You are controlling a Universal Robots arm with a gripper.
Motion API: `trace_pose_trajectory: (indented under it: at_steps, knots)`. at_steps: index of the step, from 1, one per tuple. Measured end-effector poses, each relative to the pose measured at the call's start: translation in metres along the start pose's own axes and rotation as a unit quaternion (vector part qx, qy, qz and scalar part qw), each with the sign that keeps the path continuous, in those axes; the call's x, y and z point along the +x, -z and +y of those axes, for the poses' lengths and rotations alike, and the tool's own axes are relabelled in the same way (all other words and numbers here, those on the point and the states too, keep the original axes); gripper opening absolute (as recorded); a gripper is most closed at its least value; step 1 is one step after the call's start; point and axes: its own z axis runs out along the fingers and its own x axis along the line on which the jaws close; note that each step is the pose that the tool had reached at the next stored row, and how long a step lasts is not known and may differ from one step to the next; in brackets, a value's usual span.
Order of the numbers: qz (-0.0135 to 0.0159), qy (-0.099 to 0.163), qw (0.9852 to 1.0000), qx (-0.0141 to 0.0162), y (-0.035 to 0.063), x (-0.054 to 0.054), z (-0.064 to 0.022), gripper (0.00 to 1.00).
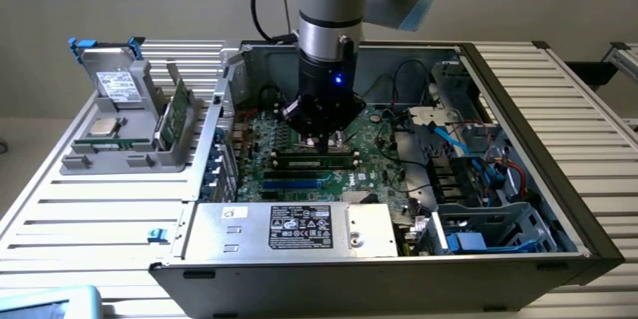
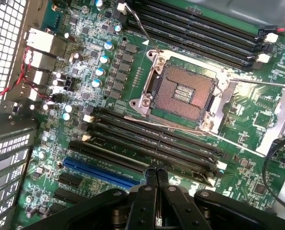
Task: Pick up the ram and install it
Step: 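Press down the ram until it locks into place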
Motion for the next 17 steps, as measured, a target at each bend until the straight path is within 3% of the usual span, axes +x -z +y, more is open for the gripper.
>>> trace_pose_trajectory:
  at_steps: [3,7,17]
  knots:
    - [0.0016,-0.01,0.9999,0.0034,0.0005,0.0,-0.0001,0.11]
    - [0.0031,-0.023,0.9997,0.0057,0.0008,0.0001,-0.0001,0.11]
    - [0.0044,-0.037,0.9993,0.0051,0.0008,0.0001,-0.0001,0.11]
